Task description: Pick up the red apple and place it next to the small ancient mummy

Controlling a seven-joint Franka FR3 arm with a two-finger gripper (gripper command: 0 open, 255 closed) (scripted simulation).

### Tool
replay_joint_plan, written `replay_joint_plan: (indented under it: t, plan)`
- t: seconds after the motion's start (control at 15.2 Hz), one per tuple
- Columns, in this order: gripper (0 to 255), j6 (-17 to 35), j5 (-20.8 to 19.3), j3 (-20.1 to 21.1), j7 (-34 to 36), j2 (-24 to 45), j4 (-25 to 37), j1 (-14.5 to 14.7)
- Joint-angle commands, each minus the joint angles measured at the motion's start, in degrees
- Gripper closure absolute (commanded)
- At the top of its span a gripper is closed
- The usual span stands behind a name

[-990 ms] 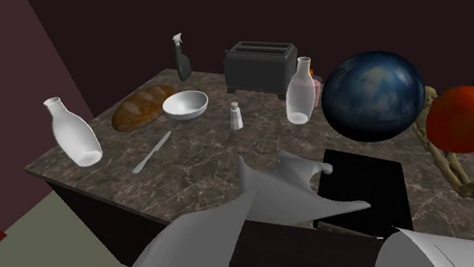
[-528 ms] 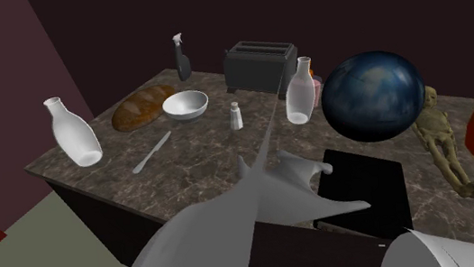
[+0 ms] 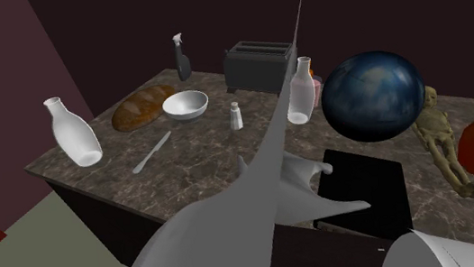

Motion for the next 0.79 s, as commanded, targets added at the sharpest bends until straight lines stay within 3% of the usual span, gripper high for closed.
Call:
replay_joint_plan:
  t: [0.0,0.73]
  plan:
    - [255,0.8,1.5,0.3,-1.3,1.3,-0.3,-0.3]
    - [255,4.5,9.5,2.7,-8.6,8.5,-1.6,-2.3]
